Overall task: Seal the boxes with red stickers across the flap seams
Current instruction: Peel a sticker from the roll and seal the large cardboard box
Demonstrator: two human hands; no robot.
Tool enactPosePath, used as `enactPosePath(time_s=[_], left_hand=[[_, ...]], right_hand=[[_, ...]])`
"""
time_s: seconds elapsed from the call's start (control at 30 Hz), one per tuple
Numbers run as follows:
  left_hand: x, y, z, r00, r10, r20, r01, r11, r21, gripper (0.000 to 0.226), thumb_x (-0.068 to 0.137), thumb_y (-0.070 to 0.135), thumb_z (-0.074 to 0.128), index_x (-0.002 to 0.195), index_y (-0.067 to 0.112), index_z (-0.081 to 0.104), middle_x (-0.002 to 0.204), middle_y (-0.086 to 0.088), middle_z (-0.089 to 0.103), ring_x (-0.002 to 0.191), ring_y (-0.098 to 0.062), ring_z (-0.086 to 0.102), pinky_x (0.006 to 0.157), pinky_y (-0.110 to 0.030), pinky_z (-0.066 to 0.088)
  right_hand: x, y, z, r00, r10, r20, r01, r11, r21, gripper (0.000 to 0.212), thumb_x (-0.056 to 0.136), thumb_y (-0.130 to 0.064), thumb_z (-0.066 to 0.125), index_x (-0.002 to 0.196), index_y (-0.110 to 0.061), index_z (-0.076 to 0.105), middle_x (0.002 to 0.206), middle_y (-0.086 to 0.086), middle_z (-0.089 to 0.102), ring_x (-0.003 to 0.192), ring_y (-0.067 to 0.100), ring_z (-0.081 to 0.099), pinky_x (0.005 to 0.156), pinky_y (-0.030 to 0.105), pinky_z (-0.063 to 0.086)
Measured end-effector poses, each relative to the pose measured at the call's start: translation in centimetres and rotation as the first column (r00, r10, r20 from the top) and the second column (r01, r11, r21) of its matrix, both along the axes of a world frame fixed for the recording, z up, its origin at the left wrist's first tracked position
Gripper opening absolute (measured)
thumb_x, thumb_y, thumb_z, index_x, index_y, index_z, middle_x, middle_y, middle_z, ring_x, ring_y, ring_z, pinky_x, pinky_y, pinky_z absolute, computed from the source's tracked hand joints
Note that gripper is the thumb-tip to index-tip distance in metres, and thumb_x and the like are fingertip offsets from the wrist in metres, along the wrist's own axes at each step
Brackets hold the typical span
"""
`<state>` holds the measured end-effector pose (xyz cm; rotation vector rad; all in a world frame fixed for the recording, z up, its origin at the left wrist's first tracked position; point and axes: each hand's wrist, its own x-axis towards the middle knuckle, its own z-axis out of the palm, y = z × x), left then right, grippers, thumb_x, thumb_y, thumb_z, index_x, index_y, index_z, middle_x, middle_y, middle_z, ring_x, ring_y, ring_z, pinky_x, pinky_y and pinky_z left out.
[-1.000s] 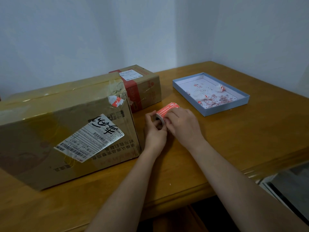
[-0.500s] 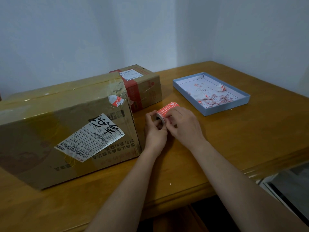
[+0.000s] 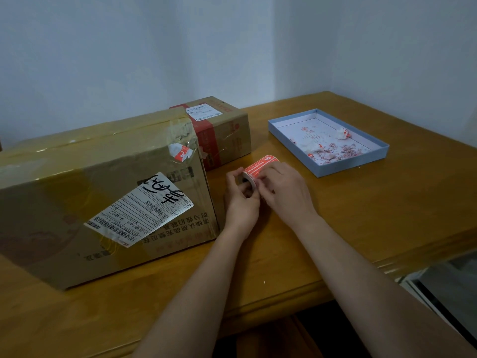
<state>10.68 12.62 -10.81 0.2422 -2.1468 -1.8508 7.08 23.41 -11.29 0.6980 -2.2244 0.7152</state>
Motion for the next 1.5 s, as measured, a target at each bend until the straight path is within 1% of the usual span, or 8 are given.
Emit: enactPosePath(time_s=[0.27,0.53,0.73,0.9,1.03,1.2,1.37,1.5], left_hand=[[-0.01,-0.08,-0.08,1.000,-0.011,-0.014,0.011,1.000,-0.005,0.048,0.093,0.012,0.062,0.130,0.027,0.037,0.109,-0.001,0.069,0.082,0.007,0.063,0.068,-0.011,0.052],[-0.02,-0.04,0.04,1.000,-0.009,-0.013,0.009,1.000,-0.006,0.049,0.093,0.011,0.062,0.132,0.026,0.036,0.105,0.005,0.066,0.080,0.008,0.061,0.060,-0.006,0.048],[-0.16,-0.05,-0.14,1.000,-0.009,-0.008,0.009,1.000,-0.012,0.052,0.092,0.007,0.061,0.134,0.025,0.035,0.101,0.007,0.065,0.083,0.003,0.062,0.066,-0.011,0.051],[-0.43,-0.09,-0.37,1.000,-0.001,0.002,0.001,1.000,-0.014,0.052,0.092,0.010,0.063,0.129,0.032,0.034,0.107,0.002,0.068,0.092,-0.014,0.066,0.079,-0.028,0.056],[-0.50,-0.05,-0.37,1.000,0.022,0.002,-0.022,0.999,-0.026,0.053,0.090,0.010,0.063,0.129,0.032,0.035,0.107,0.001,0.068,0.093,-0.015,0.066,0.087,-0.039,0.056],[-0.57,0.05,-0.32,1.000,0.021,-0.003,-0.021,0.999,-0.048,0.056,0.090,0.007,0.062,0.133,0.030,0.034,0.106,0.001,0.067,0.092,-0.017,0.066,0.087,-0.040,0.056],[-0.34,0.08,-0.13,1.000,0.009,-0.012,-0.010,0.996,-0.094,0.057,0.092,0.005,0.060,0.137,0.028,0.032,0.099,0.010,0.061,0.089,-0.009,0.062,0.083,-0.030,0.055],[-0.38,0.10,-0.11,1.000,0.027,-0.009,-0.028,0.992,-0.124,0.058,0.093,0.010,0.059,0.140,0.028,0.031,0.104,0.008,0.060,0.087,-0.001,0.059,0.081,-0.024,0.053]], right_hand=[[-0.38,-0.06,-0.24,0.998,0.002,0.068,0.006,0.994,-0.111,0.007,0.084,-0.016,0.069,0.087,-0.011,0.066,0.091,0.001,0.063,0.086,0.015,0.055,0.068,0.029,0.049],[-0.44,-0.06,-0.19,0.995,0.005,0.104,0.011,0.989,-0.150,0.006,0.082,-0.013,0.068,0.087,-0.010,0.066,0.091,0.001,0.062,0.086,0.013,0.055,0.069,0.029,0.049],[-0.28,0.06,-0.15,0.990,0.044,0.133,-0.012,0.973,-0.232,0.005,0.084,-0.010,0.066,0.088,-0.010,0.064,0.092,0.001,0.061,0.083,0.013,0.055,0.067,0.027,0.049],[-0.19,0.17,0.06,0.992,0.037,0.121,-0.002,0.961,-0.275,0.004,0.089,-0.007,0.060,0.091,-0.006,0.063,0.097,0.004,0.058,0.084,0.008,0.052,0.069,0.015,0.045],[-0.27,0.22,0.08,0.993,-0.018,0.115,0.052,0.951,-0.305,0.007,0.094,-0.007,0.055,0.095,-0.005,0.062,0.101,0.006,0.058,0.087,0.006,0.049,0.070,0.006,0.039],[-0.47,0.33,-0.02,0.994,-0.057,0.095,0.090,0.915,-0.393,0.009,0.096,-0.005,0.050,0.096,-0.005,0.059,0.101,0.007,0.056,0.086,0.002,0.045,0.074,0.003,0.037],[-0.36,0.40,0.10,0.991,-0.117,0.070,0.136,0.876,-0.463,0.009,0.096,-0.004,0.050,0.096,-0.003,0.059,0.099,0.001,0.051,0.085,-0.002,0.041,0.071,0.004,0.039],[-0.42,0.52,0.30,0.984,-0.170,0.061,0.176,0.839,-0.515,0.010,0.096,-0.005,0.050,0.096,-0.003,0.060,0.099,0.008,0.055,0.085,-0.002,0.041,0.071,0.003,0.038]])
